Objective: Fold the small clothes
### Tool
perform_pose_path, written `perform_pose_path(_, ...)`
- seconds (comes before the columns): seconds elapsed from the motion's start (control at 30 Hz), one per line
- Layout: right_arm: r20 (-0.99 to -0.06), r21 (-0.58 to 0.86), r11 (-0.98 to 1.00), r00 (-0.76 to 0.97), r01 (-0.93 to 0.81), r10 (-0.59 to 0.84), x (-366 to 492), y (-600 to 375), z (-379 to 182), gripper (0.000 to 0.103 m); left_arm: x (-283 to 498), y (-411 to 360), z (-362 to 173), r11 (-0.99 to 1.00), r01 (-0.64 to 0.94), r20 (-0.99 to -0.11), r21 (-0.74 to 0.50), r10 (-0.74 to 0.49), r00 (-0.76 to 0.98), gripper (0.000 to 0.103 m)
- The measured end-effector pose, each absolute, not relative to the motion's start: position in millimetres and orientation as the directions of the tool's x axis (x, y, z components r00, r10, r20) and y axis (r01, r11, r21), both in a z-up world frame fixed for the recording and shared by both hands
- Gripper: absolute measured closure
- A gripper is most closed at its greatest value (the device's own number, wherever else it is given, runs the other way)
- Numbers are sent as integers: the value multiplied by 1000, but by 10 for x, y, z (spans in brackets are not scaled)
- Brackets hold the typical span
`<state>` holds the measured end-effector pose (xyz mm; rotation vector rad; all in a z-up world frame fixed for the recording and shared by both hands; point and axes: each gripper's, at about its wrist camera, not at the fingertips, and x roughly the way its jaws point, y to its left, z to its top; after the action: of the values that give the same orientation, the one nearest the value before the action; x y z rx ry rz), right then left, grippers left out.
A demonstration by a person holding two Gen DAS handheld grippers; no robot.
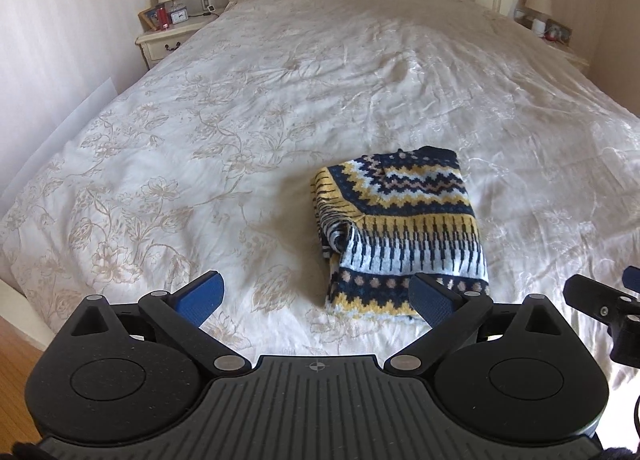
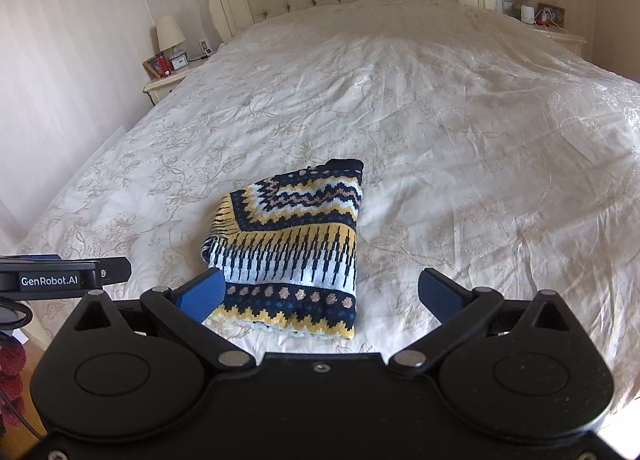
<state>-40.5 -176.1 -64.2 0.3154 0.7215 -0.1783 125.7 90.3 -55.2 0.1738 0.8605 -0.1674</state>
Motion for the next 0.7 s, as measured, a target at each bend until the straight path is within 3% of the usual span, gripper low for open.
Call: perform_pose_path(0.7,-670,194,946,739,259,-64,-658,-1627,-616,1,971,950,-574,975,213,-782,60,-87,617,7)
